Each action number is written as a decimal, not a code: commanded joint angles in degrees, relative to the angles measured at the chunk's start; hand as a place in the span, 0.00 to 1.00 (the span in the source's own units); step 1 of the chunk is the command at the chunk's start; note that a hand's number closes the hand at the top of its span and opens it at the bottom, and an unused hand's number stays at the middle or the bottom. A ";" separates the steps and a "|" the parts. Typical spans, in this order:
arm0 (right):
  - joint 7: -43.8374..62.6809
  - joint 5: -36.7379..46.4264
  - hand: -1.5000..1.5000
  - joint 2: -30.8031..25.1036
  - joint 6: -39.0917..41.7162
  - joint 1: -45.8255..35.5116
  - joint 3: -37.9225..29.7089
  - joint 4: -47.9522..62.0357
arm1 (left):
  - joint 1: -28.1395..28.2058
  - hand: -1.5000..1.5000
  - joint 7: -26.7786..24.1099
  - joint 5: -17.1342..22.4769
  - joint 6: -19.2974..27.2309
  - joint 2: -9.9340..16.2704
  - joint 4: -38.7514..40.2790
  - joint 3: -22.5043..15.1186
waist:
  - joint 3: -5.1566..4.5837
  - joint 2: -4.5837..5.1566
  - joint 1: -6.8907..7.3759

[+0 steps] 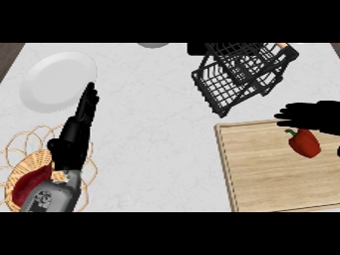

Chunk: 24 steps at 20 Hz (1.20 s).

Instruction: Pick the bell pepper from the tray and place it in the tiered basket

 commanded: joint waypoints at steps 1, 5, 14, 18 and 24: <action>-6.66 1.02 0.00 0.88 1.46 0.16 -0.20 1.79 | 0.53 0.50 2.49 -1.27 0.48 -1.20 -1.72 -0.66 | 0.00 -0.05 -0.01; -7.04 1.86 0.00 2.86 0.20 -0.61 0.02 5.74 | 0.67 0.50 0.88 -4.12 1.81 -3.48 -0.27 -2.59 | 0.02 0.12 0.25; -4.56 -0.83 1.00 7.03 -3.23 2.38 -2.79 1.69 | -1.03 0.50 -1.46 -1.62 -1.67 -2.14 4.04 2.98 | -0.03 -0.05 -0.61; -6.66 0.00 1.00 7.59 -10.95 2.13 -4.09 2.72 | 1.67 0.50 0.50 -2.33 -1.88 -1.56 -2.14 1.54 | 0.03 -0.05 0.15; 27.48 8.89 1.00 15.92 -6.56 5.82 -0.83 -3.69 | 1.24 0.50 0.87 -2.06 -1.70 -1.77 -0.33 2.75 | -0.26 -0.96 -1.74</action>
